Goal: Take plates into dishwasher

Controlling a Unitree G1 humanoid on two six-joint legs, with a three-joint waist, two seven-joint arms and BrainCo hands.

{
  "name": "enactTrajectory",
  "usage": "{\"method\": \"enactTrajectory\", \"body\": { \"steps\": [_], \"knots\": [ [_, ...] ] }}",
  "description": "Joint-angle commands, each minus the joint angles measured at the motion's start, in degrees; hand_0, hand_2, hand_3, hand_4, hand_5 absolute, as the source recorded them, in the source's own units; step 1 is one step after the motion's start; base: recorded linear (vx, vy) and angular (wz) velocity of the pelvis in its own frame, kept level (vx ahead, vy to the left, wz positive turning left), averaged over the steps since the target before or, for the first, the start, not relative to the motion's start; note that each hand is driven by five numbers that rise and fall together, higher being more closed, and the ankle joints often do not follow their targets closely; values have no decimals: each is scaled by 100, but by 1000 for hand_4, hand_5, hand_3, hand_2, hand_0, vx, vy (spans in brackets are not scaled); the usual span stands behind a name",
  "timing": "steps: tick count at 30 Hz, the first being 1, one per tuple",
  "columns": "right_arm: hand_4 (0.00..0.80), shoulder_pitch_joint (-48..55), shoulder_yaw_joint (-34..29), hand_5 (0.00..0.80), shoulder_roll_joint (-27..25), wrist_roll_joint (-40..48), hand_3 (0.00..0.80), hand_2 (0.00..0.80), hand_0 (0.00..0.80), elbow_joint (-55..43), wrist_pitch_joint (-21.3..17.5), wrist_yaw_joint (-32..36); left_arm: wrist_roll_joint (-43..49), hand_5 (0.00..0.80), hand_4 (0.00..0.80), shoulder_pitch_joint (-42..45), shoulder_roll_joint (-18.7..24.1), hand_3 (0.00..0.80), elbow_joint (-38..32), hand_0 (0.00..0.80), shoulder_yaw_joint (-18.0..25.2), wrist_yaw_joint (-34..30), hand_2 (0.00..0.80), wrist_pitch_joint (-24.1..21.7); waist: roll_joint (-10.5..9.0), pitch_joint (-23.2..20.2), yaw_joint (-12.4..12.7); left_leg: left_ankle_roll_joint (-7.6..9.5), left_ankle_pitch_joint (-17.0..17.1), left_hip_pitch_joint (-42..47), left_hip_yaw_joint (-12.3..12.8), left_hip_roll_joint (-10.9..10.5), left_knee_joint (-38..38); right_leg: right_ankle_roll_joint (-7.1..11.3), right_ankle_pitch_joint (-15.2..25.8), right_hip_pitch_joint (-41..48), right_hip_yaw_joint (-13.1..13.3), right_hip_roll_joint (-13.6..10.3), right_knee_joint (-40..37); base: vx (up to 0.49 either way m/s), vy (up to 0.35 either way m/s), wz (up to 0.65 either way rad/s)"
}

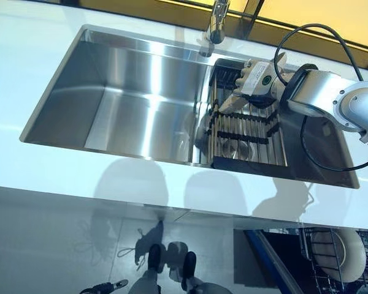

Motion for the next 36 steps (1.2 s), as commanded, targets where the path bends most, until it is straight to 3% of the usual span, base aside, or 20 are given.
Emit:
{"method": "enactTrajectory", "body": {
  "steps": [1, 10, 23, 27, 30, 36],
  "knots": [
    [800, -172, -114, 800, -100, -126, 800, 800, 800, 428, 112, -309, 187, 0, 0, 201, 46, 0, 238, 0, 102, -37, 0, 36, -16, -510, 11, -231, -635, 305, 324, 123, -23, 454, -204, 131, -11, 22, -4, 16, 3, -7],
    [800, -128, -450, 800, -349, 365, 800, 800, 800, 852, 532, -898, 494, 0, 0, 348, -89, 0, 317, 0, 183, 16, 0, 49, -48, -990, -116, -209, -804, 706, 461, 133, -23, 480, -286, 461, 178, 64, -4, 34, 9, -12],
    [800, 387, -1326, 800, -1270, 2460, 800, 800, 800, 1597, 1509, -1719, 842, 0, 0, 539, -152, 0, 438, 0, 214, -99, 0, 63, 73, -1590, -450, -181, -944, 989, 741, 146, -23, 543, -268, 595, 566, 146, -4, 27, 7, -18],
    [800, 882, -1985, 800, -1597, 3826, 800, 800, 800, 1990, 1653, -1932, 843, 0, 0, 573, -127, 0, 442, 0, 198, -119, 0, 43, 116, -1662, -594, -167, -1007, 1071, 895, 173, -23, 558, -241, 592, 765, 204, -4, 13, -39, -20],
    [800, 1850, -3081, 800, -1790, 4964, 800, 800, 800, 2222, 1644, -1807, 864, 0, 0, 596, -104, 0, 437, 0, 255, -173, 0, 52, 191, -1676, -765, -147, -1068, 1163, 1060, 209, -23, 567, -221, 612, 915, 232, -4, 15, -53, -30],
    [800, 3457, -4704, 800, -1881, 5834, 800, 800, 800, 2513, 1536, -1461, 933, 0, 0, 629, -32, 0, 499, 0, 277, -260, 0, -14, 237, -1657, -960, -116, -1110, 1272, 1245, 257, -23, 560, -199, 634, 1095, 263, -4, 8, -56, -21]
  ]
}}
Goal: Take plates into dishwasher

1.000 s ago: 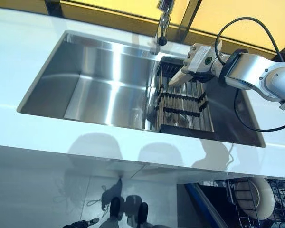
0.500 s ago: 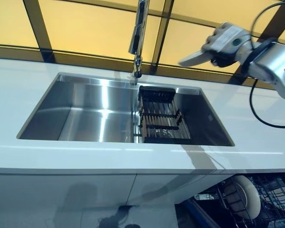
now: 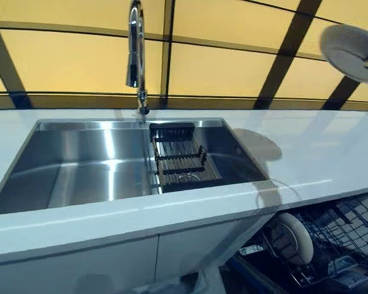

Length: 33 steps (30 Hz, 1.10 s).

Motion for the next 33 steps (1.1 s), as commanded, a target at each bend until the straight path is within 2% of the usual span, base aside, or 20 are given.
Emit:
{"method": "enactTrajectory", "body": {
  "steps": [1, 7, 12, 17, 22, 33],
  "knots": [
    [800, 368, -1109, 800, -302, 583, 800, 800, 800, 592, -101, 141, 225, 0, 0, -159, 228, 0, 386, 0, 30, -111, 0, -88, -8, 35, -68, -67, -713, 423, 94, 75, 19, 506, -182, 214, 4, 114, 20, -1, -84, -28],
    [800, 1853, -2400, 800, -213, 759, 800, 800, 800, 536, -208, 525, 211, 0, 0, -147, 244, 0, 353, 0, 41, -132, 0, -82, 53, 87, -257, -52, -750, 501, 307, 119, 19, 519, -147, 192, 143, 138, 20, 3, -62, -21],
    [800, 3483, -3624, 800, 88, 678, 800, 800, 800, 116, -365, 624, 313, 0, 0, -146, 301, 0, 314, 0, 92, -166, 0, -26, 118, 162, -440, -14, -783, 551, 485, 155, 19, 541, -118, 164, 248, 157, 20, -5, -81, -12],
    [800, 4473, -4278, 800, 495, 619, 800, 800, 800, -177, -413, 706, 394, 0, 0, -130, 276, 0, 303, 0, 102, -202, 0, -42, 239, 255, -595, 3, -888, 616, 505, 165, 19, 578, -159, 182, 288, 169, 20, 20, -28, -7],
    [800, 4810, -4376, 800, 841, 491, 800, 800, 800, -334, -463, 813, 413, 0, 0, -152, 275, 0, 259, 0, 69, -181, 0, -63, 298, 321, -635, 21, -893, 606, 578, 171, 19, 588, -135, 126, 315, 163, 20, -1, -40, -6],
    [800, 4673, -3864, 800, 1413, 147, 800, 800, 800, -433, -400, 679, 490, 0, 0, -180, 294, 0, 163, 0, 43, -239, 0, -30, 429, 459, -582, 30, -867, 498, 575, 151, 19, 599, -111, -5, 266, 130, 20, -10, -38, -1]
  ]
}}
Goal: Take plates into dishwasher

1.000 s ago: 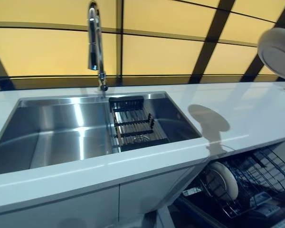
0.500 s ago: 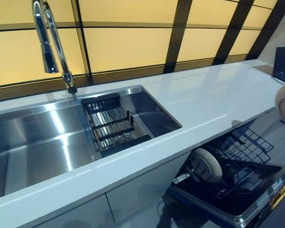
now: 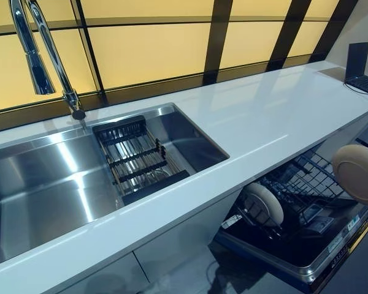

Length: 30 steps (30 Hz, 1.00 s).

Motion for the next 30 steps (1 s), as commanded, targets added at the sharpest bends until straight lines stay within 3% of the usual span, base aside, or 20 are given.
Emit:
{"method": "enactTrajectory", "body": {
  "steps": [1, 7, 30],
  "knots": [
    [800, -565, -96, 800, 39, -213, 800, 800, 800, -88, -172, -234, 278, 0, 0, -50, 193, 0, 237, 0, 26, -64, 0, -16, 30, -62, 187, 95, -672, 260, 35, 66, 32, 584, -121, -26, -121, 42, 20, -3, -48, 0],
    [800, -866, 284, 800, 209, -426, 800, 800, 800, -51, -136, -394, 273, 0, 0, 0, 185, 0, 176, 0, -12, -57, 0, -44, 109, 59, 241, 68, -635, 150, -4, 62, 32, 573, -126, -121, -196, 16, 20, -21, -63, 0],
    [800, -2065, 1269, 800, -71, -1156, 800, 800, 800, 332, -241, -754, -234, 0, 0, -346, 201, 0, -174, 0, -308, -37, 0, -105, 646, 688, 282, -49, -470, -330, -97, -10, 32, 553, -96, -577, -332, -136, 20, -23, -16, 0]
  ]
}}
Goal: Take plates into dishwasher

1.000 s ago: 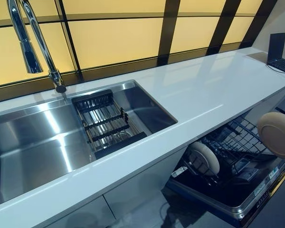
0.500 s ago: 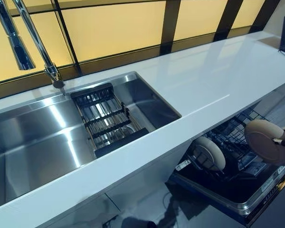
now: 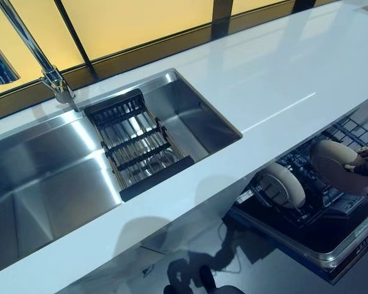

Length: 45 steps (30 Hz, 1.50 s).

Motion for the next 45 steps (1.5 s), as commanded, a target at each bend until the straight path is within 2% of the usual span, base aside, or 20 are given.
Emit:
{"method": "enactTrajectory", "body": {
  "steps": [1, 10, 25, 33, 45],
  "knots": [
    [800, -782, 75, 800, -244, -189, 800, 800, 800, 199, -191, -300, -166, 0, 0, -194, 168, 0, 268, 0, -266, -23, 0, -13, -110, -100, 258, -61, -484, 157, -67, 4, 0, 632, -154, -110, -261, -121, 13, -40, 2, 0],
    [800, -1213, 452, 800, -219, -319, 800, 800, 800, 384, 35, -421, -278, 0, 0, -296, 117, 0, 190, 0, -381, -27, 0, -13, 80, 47, 288, -108, -429, 62, -104, -23, 0, 610, -162, -201, -316, -177, 13, -9, 1, 0],
    [800, -1632, 810, 800, -53, -338, 800, 800, 800, 937, 128, -603, -436, 0, 0, -426, 59, 0, 133, 0, -551, 22, 0, 37, 284, 140, 347, -141, -375, -6, -134, -75, 0, 614, -144, -277, -359, -262, 13, -27, 3, 2],
    [800, -1657, 858, 800, 219, -49, 800, 800, 800, 1294, 369, -778, -429, 0, 0, -436, 17, 0, 157, 0, -594, -23, 0, -7, 337, 83, 419, -133, -335, 0, -104, -82, 0, 583, -107, -268, -391, -285, 13, -13, -1, 0],
    [800, -1643, 742, 800, 480, 84, 800, 800, 800, 1783, 452, -804, -389, 0, 0, -441, -2, 0, 212, 0, -637, -82, 0, -20, 338, 7, 507, -127, -338, 38, -169, -92, 0, 576, -102, -214, -395, -296, 13, 3, 6, 3]
  ]
}}
